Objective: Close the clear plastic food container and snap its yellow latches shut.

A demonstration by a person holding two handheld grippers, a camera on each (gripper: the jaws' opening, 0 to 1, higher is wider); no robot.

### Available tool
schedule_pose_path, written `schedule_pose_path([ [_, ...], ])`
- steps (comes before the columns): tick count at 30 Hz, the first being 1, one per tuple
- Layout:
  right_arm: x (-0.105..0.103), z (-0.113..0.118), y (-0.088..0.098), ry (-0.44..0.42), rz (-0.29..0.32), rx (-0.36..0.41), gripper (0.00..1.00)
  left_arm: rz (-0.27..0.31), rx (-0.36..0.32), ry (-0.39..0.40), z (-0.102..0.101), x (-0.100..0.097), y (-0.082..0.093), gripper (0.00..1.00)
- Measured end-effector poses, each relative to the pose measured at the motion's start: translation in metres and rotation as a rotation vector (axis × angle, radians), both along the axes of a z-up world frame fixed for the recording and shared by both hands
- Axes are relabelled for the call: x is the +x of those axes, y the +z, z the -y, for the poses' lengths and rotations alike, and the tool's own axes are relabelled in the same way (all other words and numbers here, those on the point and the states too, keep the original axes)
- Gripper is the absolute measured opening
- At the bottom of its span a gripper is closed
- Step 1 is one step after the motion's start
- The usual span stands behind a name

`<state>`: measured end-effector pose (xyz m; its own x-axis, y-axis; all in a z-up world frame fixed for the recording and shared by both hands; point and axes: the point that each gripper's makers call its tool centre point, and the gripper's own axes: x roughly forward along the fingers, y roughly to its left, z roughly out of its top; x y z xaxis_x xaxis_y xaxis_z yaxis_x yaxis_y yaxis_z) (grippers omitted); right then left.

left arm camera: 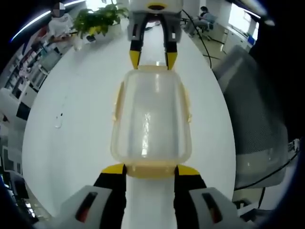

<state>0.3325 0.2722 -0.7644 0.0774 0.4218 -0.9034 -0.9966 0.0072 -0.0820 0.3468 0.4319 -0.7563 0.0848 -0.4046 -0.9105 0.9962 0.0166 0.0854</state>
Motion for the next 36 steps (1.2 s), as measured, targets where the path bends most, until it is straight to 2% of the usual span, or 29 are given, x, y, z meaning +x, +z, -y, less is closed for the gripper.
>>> schedule_pose_path([
  [10,-0.004,0.03,-0.005,-0.017,-0.009,-0.004,0.36,-0.007,0.006,-0.01,0.031,-0.002,-0.002,0.33],
  [19,-0.005,0.047,-0.005,-0.027,-0.009,0.018,0.36,-0.014,0.016,-0.021,0.049,-0.001,-0.002,0.33],
  [36,-0.007,0.089,-0.012,-0.055,-0.033,0.019,0.36,-0.036,0.014,-0.048,0.092,0.003,-0.016,0.33],
])
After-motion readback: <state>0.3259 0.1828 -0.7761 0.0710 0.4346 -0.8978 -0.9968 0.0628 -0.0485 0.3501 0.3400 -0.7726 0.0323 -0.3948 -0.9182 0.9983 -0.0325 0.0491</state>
